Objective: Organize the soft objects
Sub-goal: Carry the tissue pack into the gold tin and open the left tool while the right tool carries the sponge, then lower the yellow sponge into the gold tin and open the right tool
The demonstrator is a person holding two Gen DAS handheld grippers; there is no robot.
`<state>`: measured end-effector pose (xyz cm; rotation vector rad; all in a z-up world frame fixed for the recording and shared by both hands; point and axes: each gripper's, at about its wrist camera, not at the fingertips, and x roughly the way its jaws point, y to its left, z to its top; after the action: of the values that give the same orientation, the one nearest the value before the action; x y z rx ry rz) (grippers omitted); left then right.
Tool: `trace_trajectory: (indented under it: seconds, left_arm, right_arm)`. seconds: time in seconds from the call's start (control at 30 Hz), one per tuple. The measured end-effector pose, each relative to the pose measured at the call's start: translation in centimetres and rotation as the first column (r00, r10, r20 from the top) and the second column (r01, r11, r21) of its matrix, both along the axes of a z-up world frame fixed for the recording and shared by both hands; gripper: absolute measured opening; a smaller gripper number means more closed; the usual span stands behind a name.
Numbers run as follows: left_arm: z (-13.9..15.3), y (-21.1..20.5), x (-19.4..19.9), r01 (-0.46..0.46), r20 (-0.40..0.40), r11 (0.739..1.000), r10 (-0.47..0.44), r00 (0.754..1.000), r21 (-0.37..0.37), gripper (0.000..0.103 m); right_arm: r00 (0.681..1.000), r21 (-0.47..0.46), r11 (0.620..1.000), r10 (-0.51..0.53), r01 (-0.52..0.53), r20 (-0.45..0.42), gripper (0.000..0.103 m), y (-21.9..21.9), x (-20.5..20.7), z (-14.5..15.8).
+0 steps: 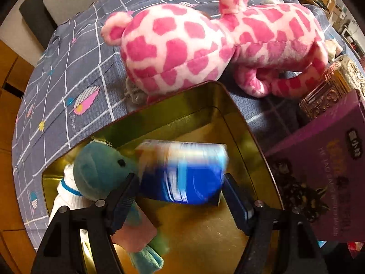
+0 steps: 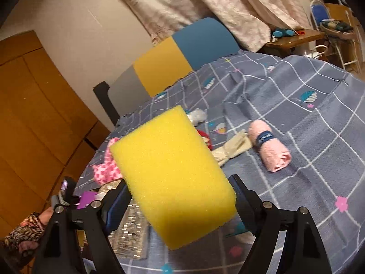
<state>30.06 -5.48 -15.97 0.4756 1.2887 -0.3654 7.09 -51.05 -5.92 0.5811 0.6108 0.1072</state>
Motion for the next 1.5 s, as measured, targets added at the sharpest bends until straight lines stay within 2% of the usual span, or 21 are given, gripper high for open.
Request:
trace_trajectory:
  seconds: [0.03,0.1,0.2,0.23,0.27,0.3,0.37,0.47,0.53,0.67,0.83,1.07,1.17,1.27,1.37,1.43,1.5]
  left_arm:
    - [0.2,0.2,0.1,-0.011,0.008,1.000,0.011,1.000,-0.019,0.076]
    - [1.1,1.3,0.4,-0.062,0.027,0.992,0.065,0.997,-0.113,0.076]
    - [3.2,3.1,0.4,-0.143,0.031,0.949,0.158,0.987,-0.282,0.076]
    - [4.1,3.6,0.2,-0.161,0.039,0.928,0.184,0.982,-0.335,0.076]
    - [5.3,4.5,-0.3,-0.181,0.045,0.893,0.218,0.975,-0.412,0.076]
    - [5.9,5.0,-0.7,-0.191,0.041,0.869,0.236,0.971,-0.457,0.076]
    - [7.4,7.1,-2.0,-0.228,0.020,0.787,0.291,0.957,-0.573,0.075]
    - [8.7,9.2,-4.6,-0.270,0.010,0.706,0.365,0.931,-0.655,0.075]
    - [8.8,10.2,-5.3,-0.283,0.018,0.689,0.395,0.918,-0.668,0.075]
    - [8.9,12.9,-9.2,-0.296,0.048,0.647,0.458,0.888,-0.702,0.075]
    - [7.9,15.4,-13.2,-0.335,0.063,0.634,0.520,0.852,-0.697,0.074]
    - [6.9,17.6,-16.9,-0.354,0.090,0.642,0.553,0.828,-0.680,0.074]
    - [7.1,18.8,-18.0,-0.359,0.095,0.629,0.570,0.816,-0.689,0.074]
    - [7.1,20.1,-19.1,-0.372,0.083,0.604,0.591,0.803,-0.705,0.074]
    - [7.4,21.7,-20.4,-0.389,0.086,0.589,0.619,0.780,-0.709,0.074]
    - [7.5,22.6,-21.3,-0.400,0.102,0.590,0.638,0.763,-0.701,0.074]
    - [7.7,23.7,-22.2,-0.413,0.114,0.583,0.661,0.742,-0.700,0.074]
  right_arm:
    - [1.000,0.002,1.000,0.007,-0.007,0.006,0.084,0.4,-0.1,0.3]
    - [1.000,-0.011,1.000,0.021,-0.020,0.016,0.084,1.5,0.0,0.8]
    - [0.999,-0.025,0.999,0.045,-0.045,0.025,0.084,3.6,0.1,1.6]
    - [0.998,-0.023,0.998,0.056,-0.055,0.025,0.084,4.1,0.2,1.7]
    - [0.997,-0.020,0.997,0.070,-0.069,0.025,0.084,4.9,0.3,2.0]
    - [0.996,-0.019,0.997,0.082,-0.081,0.028,0.084,5.7,0.4,2.3]
    - [0.993,-0.021,0.993,0.114,-0.113,0.037,0.084,7.6,0.7,3.1]
    - [0.983,-0.028,0.985,0.173,-0.172,0.065,0.084,10.5,1.2,4.5]
    - [0.973,-0.031,0.977,0.214,-0.212,0.083,0.084,12.6,1.6,5.4]
    - [0.951,-0.028,0.956,0.293,-0.292,0.102,0.084,16.8,2.4,6.7]
    - [0.908,-0.060,0.911,0.412,-0.408,0.077,0.084,24.2,3.6,7.7]
    - [0.840,-0.080,0.837,0.543,-0.542,-0.006,0.084,33.7,5.0,6.0]
    - [0.810,-0.069,0.807,0.584,-0.587,-0.055,0.084,37.3,5.9,4.3]
    - [0.777,-0.037,0.779,0.619,-0.626,-0.119,0.084,41.0,6.9,2.1]
    - [0.737,-0.041,0.745,0.648,-0.666,-0.193,0.084,45.1,8.2,-0.2]
    - [0.722,-0.036,0.735,0.654,-0.677,-0.227,0.084,47.2,8.9,-1.3]
    - [0.705,0.009,0.733,0.658,-0.681,-0.265,0.084,49.4,9.9,-2.6]
